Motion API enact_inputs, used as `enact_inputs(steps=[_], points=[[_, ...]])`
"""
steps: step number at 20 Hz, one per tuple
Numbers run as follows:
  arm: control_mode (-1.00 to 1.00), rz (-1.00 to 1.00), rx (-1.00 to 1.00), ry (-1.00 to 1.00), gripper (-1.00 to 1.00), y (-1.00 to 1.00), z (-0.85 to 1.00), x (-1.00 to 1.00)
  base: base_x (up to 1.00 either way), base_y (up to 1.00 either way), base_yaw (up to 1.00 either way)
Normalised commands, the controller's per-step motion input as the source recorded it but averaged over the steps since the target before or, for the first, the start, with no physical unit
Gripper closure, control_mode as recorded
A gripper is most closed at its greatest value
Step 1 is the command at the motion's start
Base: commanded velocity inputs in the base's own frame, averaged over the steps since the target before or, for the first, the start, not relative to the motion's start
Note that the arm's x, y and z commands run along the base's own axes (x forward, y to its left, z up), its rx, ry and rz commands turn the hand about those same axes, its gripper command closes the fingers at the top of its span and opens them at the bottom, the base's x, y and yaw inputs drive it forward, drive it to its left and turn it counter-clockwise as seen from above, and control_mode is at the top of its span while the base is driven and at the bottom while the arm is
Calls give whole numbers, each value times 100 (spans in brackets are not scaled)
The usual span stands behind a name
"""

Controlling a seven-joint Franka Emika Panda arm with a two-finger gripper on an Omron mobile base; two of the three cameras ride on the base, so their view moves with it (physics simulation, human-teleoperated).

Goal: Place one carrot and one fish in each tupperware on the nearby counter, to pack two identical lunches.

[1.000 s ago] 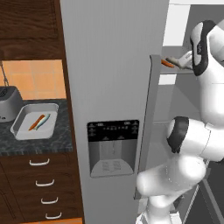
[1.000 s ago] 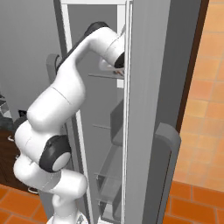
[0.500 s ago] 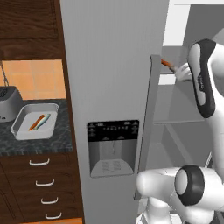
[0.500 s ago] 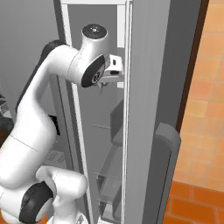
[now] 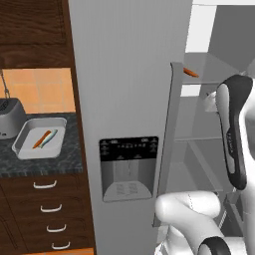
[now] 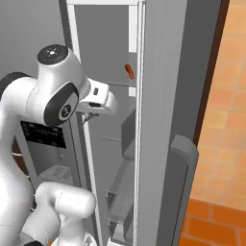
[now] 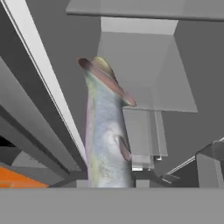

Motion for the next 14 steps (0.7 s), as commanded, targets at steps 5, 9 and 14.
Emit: enact_inputs(steps=[5,9,14], points=[[100,-5,2,1,100,0,-4,-60,-40,5,-4],[100,0,0,0,100,0,0,0,-100,84,-6],[100,0,0,0,100,0,0,0,-47,100,-4]])
